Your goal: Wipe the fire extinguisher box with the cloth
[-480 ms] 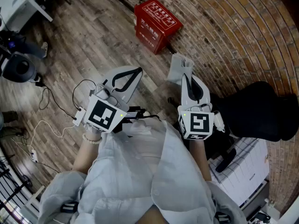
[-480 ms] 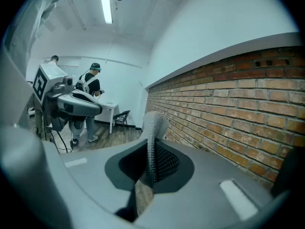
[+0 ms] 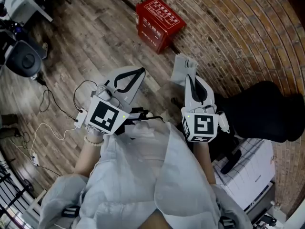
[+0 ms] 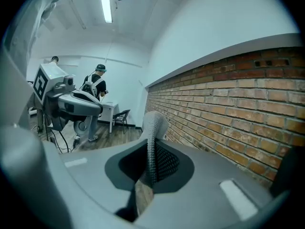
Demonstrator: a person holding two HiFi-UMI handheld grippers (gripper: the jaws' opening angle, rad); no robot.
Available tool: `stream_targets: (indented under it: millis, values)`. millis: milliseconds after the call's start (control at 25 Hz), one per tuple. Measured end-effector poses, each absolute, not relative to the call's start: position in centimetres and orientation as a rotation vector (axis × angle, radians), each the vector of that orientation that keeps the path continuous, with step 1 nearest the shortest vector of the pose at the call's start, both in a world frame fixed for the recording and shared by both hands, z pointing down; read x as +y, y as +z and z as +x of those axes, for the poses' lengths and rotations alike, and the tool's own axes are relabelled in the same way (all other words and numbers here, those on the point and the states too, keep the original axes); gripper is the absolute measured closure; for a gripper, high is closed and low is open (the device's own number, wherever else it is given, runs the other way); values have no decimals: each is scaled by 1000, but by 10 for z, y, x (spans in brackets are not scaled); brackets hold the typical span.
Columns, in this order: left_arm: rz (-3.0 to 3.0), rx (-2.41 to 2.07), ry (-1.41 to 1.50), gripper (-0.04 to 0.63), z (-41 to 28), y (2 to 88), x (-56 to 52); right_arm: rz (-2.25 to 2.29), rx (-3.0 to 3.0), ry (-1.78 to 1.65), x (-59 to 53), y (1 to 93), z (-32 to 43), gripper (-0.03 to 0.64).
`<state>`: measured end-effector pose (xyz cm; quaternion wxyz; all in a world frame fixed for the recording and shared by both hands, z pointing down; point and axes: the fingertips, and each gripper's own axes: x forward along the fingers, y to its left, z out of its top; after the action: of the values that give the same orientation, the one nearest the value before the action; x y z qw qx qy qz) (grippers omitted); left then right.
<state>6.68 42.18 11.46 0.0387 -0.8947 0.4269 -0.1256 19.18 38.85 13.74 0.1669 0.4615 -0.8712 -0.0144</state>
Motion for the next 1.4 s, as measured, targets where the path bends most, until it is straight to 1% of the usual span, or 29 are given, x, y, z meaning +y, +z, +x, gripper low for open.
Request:
stream_targets:
  millis: [560, 1400]
  values:
    - [-2740, 1306, -361, 598, 55, 112, 431, 1336, -2470, -19, 398, 138, 183, 592]
    - [-2681, 1293, -320, 598, 9, 100, 462, 1399, -2506, -84, 425, 124, 138, 592]
